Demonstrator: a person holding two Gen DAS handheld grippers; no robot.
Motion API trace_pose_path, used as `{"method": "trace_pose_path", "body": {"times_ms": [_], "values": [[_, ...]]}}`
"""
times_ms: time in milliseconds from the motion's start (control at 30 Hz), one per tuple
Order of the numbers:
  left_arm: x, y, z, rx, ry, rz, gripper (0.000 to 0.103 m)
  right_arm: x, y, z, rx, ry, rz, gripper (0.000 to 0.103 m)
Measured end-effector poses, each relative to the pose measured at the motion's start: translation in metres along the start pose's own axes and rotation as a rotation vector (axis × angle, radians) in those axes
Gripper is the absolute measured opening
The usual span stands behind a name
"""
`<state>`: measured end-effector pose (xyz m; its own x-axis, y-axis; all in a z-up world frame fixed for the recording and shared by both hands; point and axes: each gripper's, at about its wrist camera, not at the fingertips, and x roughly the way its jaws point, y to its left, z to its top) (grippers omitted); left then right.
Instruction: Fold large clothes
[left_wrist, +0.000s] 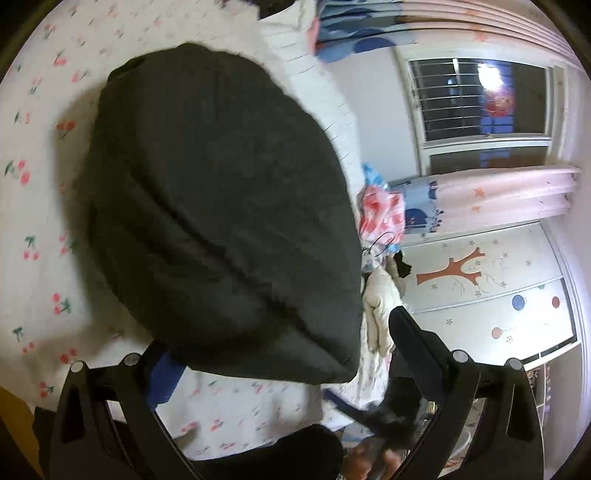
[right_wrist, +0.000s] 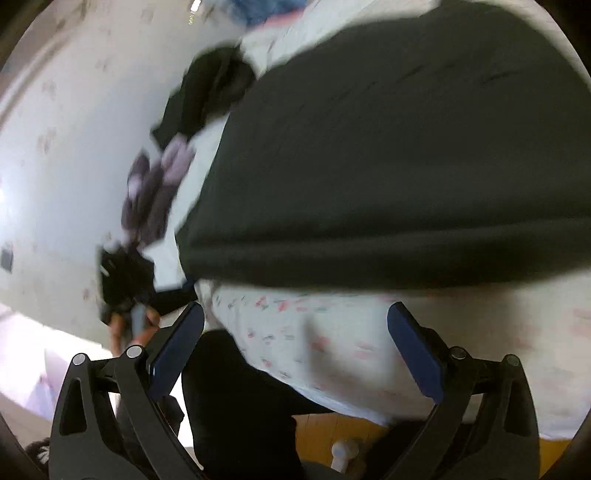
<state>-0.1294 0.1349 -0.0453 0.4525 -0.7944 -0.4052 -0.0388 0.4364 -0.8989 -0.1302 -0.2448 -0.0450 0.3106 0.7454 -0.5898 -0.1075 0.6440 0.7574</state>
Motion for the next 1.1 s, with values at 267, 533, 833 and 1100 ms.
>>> {"method": "trace_pose_path", "body": {"times_ms": [267,533,833,1100], "values": [[0.019,0.025,-0.002,-0.121,0.090,0.044,0.096,0.018,0.030,0.049,0.147,-0.252,0.283,0.096],[0.046,0.033,0.035,-0.186,-0.035,0.061,0.096,-0.026,0.003,0.025,0.108,-0.148,0.071,0.096],[0.030,0.019,0.026,-0.088,-0.164,0.089,0.096,-0.107,-0.139,0.027,0.457,-0.381,0.121,0.097],[0.034,0.017,0.024,-0.100,-0.197,0.118,0.088,-0.109,-0.136,0.057,0.383,-0.425,0.141,0.025]]}}
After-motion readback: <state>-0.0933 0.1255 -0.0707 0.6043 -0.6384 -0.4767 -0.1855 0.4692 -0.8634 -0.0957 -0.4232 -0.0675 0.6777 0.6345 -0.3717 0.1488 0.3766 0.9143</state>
